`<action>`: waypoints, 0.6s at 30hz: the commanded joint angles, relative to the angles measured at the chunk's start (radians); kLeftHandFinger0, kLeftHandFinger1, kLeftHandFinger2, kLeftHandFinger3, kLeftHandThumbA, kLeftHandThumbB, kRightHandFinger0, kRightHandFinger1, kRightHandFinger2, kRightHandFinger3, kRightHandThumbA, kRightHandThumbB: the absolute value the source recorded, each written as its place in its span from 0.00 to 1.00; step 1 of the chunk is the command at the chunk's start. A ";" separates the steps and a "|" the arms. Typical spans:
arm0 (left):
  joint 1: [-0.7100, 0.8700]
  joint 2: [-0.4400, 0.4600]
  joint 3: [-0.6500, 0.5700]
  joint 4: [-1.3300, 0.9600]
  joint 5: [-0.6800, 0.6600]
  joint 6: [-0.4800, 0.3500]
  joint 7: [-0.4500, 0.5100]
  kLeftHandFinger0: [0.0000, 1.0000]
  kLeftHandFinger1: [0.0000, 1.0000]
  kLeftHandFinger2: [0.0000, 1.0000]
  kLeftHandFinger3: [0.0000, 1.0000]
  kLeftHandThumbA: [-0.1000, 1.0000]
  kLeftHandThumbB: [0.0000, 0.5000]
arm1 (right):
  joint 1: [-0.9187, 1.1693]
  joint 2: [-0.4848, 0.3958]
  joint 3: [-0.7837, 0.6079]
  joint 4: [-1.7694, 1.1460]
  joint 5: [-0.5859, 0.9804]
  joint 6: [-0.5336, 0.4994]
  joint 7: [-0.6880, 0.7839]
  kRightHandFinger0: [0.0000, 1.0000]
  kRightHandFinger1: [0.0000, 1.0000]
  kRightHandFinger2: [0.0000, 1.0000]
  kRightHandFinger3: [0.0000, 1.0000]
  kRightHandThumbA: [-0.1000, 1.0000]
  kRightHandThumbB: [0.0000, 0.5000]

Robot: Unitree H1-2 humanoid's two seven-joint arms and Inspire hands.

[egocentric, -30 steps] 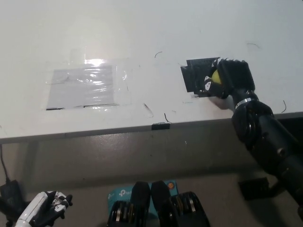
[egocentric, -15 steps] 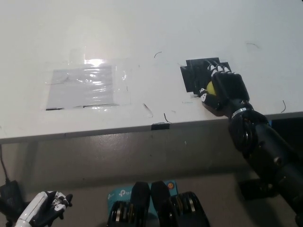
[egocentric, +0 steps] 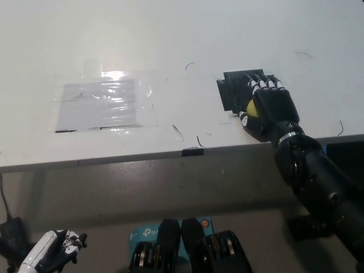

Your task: The robot uses right hand to squeeze a small tennis ball placed on the black area of the table

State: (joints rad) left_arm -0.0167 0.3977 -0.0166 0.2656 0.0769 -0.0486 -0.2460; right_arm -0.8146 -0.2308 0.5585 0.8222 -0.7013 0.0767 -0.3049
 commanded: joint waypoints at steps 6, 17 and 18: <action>0.000 0.013 0.006 -0.013 0.000 -0.022 0.005 0.14 0.07 0.22 0.39 0.66 0.99 | -0.001 -0.016 -0.056 -0.135 -0.009 0.064 0.072 1.00 1.00 1.00 1.00 0.76 0.94; 0.013 0.011 0.015 -0.008 0.002 -0.018 0.012 0.15 0.08 0.29 0.39 0.66 0.97 | 0.067 -0.058 -0.145 -0.410 0.017 0.135 0.186 1.00 1.00 1.00 1.00 0.66 0.84; 0.016 0.012 0.012 -0.008 0.009 -0.029 0.015 0.12 0.07 0.28 0.38 0.69 0.97 | 0.076 -0.062 -0.153 -0.429 0.015 0.131 0.183 1.00 1.00 1.00 1.00 0.66 0.84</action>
State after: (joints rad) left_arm -0.0077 0.3976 -0.0095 0.2678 0.0776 -0.0501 -0.2453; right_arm -0.7337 -0.2630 0.4448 0.4702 -0.6955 0.1775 -0.1701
